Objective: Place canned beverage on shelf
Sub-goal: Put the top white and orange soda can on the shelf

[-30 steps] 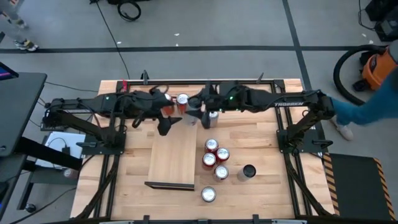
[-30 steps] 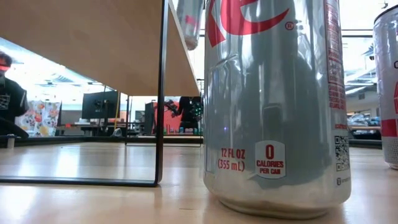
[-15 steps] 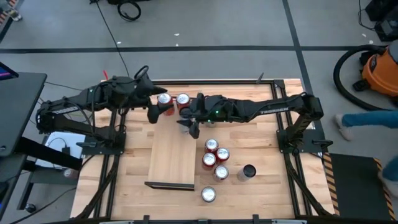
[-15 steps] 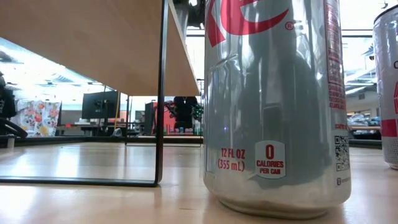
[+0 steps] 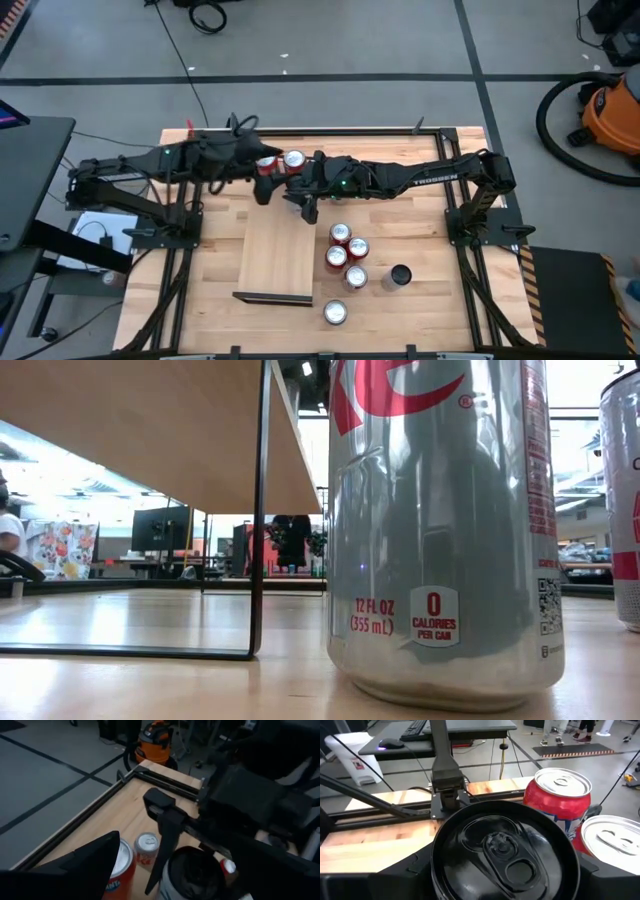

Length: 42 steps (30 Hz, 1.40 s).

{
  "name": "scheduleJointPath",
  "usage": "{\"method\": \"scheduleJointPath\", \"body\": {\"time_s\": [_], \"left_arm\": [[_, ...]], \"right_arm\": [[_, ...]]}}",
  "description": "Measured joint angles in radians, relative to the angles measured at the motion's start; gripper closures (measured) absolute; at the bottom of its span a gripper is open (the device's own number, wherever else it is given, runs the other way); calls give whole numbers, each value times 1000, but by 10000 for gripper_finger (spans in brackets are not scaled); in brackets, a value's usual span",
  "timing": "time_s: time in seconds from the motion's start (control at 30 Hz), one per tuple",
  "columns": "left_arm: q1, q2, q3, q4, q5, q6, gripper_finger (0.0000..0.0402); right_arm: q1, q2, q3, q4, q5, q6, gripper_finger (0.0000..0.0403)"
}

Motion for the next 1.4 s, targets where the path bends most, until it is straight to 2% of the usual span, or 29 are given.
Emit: {"method": "scheduleJointPath", "body": {"time_s": [0.2,0.43,0.63,0.8,1.07,1.2,1.4], "left_arm": [[-20,20,0,5,-19,40,18],[-17,14,6,-2,-18,86,18],[-9,20,73,-64,-17,173,18],[13,14,122,-143,-9,160,18],[25,13,165,-234,18,115,18],[10,24,165,-266,77,86,18],[-31,86,166,-264,69,85,18]], "right_arm": [[0,0,0,-6,-6,-46,120],[-1,-8,32,-42,-14,-94,83],[1,-18,91,-52,10,-125,60],[-6,-50,151,-113,21,-150,58],[-22,-144,173,-288,21,-176,58],[-22,-195,173,-412,15,-174,58],[-26,-214,172,-628,-34,-149,58]]}}
